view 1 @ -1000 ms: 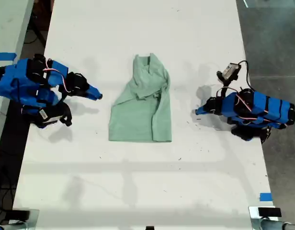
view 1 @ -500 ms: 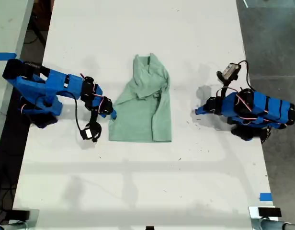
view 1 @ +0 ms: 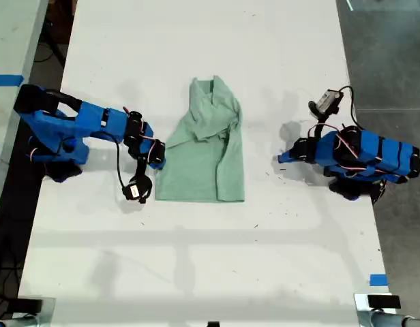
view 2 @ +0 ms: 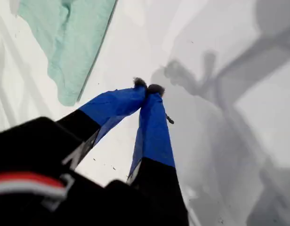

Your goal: Fold t shirt

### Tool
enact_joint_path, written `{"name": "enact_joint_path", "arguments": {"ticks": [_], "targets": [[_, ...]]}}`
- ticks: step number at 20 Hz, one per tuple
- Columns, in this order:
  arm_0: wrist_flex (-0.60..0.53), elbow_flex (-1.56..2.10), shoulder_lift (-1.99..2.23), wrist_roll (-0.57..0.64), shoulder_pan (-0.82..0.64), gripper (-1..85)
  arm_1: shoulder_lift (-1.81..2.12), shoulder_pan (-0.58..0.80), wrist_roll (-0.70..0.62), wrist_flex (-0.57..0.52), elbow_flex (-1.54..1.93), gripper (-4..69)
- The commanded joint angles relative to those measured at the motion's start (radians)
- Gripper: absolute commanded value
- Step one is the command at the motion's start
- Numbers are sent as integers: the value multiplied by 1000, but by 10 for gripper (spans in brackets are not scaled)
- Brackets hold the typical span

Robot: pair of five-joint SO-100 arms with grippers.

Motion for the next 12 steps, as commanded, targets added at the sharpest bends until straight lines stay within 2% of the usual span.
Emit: {"name": "enact_joint_path", "arguments": {"ticks": [1,5,12], "targets": [[43,-117,2,-3,-6,0,9,3,-11,-25,46,5],[186,-356,-140,21,-2,23,9,3,-11,-25,46,5],[256,-508,-225,3,26,0,9,2,-11,-25,46,5]]}}
